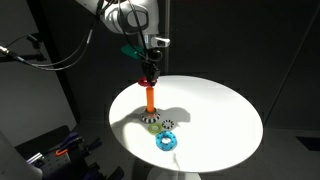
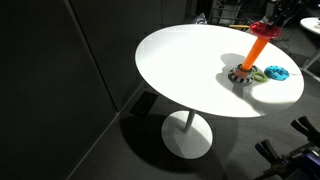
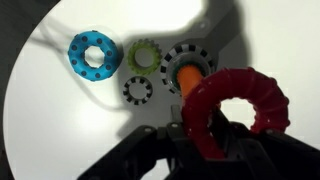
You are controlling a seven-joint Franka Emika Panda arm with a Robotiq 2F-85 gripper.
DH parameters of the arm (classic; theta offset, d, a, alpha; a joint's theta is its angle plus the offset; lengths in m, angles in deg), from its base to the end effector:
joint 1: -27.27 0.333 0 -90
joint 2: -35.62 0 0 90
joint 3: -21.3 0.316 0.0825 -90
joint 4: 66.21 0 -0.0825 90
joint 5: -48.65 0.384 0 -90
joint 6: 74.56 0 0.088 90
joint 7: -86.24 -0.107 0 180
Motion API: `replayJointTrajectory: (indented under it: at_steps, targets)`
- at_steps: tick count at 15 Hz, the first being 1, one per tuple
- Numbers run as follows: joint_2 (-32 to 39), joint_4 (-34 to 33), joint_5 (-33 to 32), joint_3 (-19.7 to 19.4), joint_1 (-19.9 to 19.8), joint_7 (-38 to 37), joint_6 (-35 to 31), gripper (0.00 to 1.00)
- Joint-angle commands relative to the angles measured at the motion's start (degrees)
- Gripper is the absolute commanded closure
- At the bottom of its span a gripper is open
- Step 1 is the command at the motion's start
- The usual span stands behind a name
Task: Put the red ring around the orange rod
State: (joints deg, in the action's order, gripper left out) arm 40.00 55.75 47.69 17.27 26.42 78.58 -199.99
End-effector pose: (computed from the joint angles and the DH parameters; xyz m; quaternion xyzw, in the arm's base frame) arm 0.5489 -0.0471 0.3724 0.9945 -0.1042 -0.0076 0.0097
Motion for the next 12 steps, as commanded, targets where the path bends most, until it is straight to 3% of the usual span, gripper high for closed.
replayJointTrajectory:
  at_steps: [1, 12]
  targets:
    - [2.4, -3.2, -1.0, 0.1, -1.0, 1.2, 2.9, 0.9]
    - [2.9, -3.2, -2.1, -0.3, -1.6, 1.2, 4.2, 0.9]
